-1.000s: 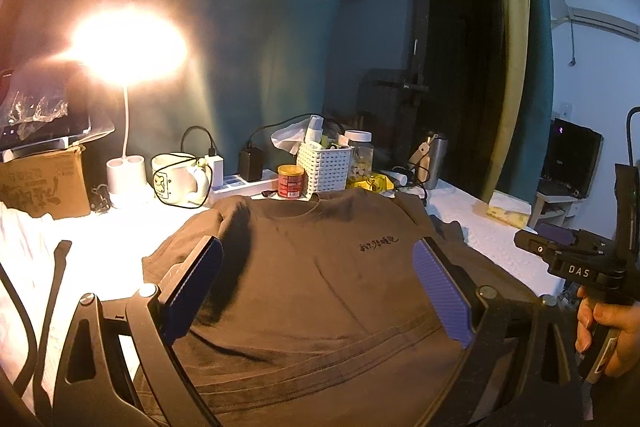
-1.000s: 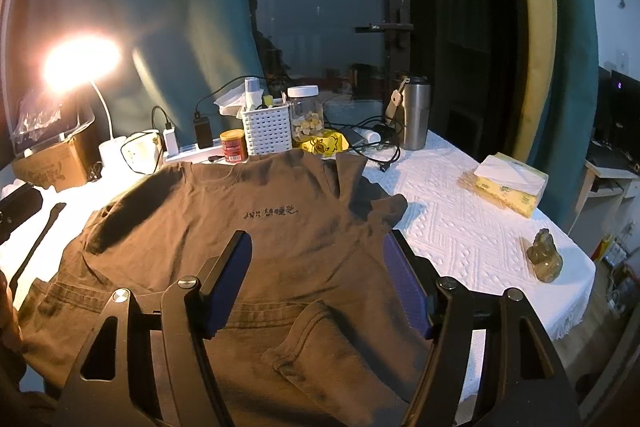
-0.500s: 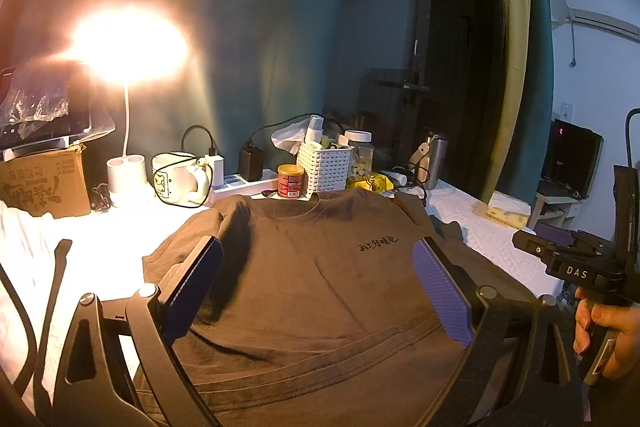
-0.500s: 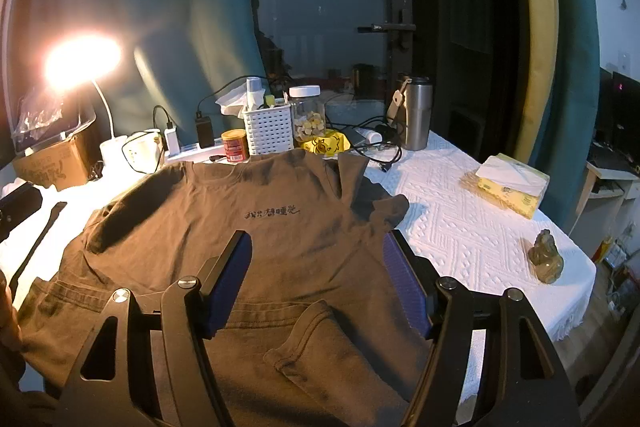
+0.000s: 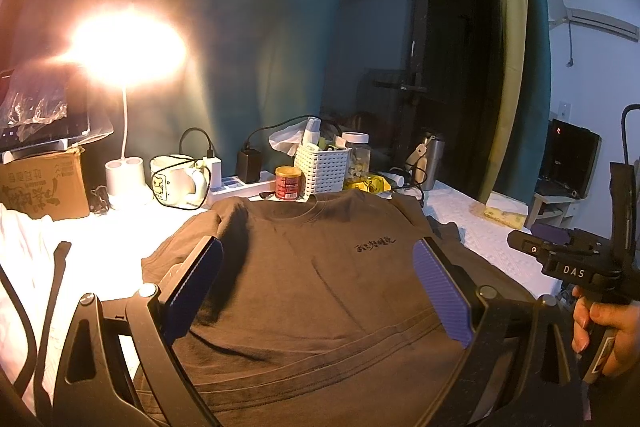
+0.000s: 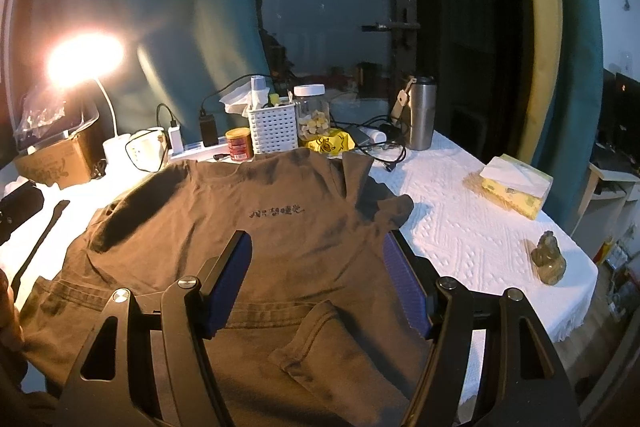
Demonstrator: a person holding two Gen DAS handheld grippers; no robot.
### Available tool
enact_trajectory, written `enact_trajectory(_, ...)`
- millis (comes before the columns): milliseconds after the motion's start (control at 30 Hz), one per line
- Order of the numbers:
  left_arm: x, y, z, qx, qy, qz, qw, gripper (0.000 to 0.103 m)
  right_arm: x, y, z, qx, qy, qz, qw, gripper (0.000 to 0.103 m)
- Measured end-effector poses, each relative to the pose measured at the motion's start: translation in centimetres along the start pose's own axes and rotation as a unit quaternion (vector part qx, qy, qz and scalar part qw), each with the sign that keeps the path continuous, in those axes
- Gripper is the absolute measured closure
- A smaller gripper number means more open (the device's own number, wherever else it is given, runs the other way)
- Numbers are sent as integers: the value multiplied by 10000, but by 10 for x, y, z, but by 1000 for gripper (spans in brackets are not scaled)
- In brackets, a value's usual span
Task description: Fold small clothes
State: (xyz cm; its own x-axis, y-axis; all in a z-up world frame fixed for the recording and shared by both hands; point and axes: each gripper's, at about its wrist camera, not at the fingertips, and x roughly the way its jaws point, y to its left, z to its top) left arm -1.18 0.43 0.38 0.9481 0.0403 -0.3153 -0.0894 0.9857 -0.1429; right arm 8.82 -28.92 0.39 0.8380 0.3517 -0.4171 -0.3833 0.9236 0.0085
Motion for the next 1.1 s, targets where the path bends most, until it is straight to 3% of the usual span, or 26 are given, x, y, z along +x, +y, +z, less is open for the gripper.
enact_trajectory(467, -4, 2, 4, -65, -88, 39, 9999, 7, 1, 1, 2, -3, 1, -4, 10000, 31)
enact_trajectory(1100, 38, -3, 12, -107, 326, 67, 9994, 7, 38, -17, 15, 112, 340, -30, 9994, 31)
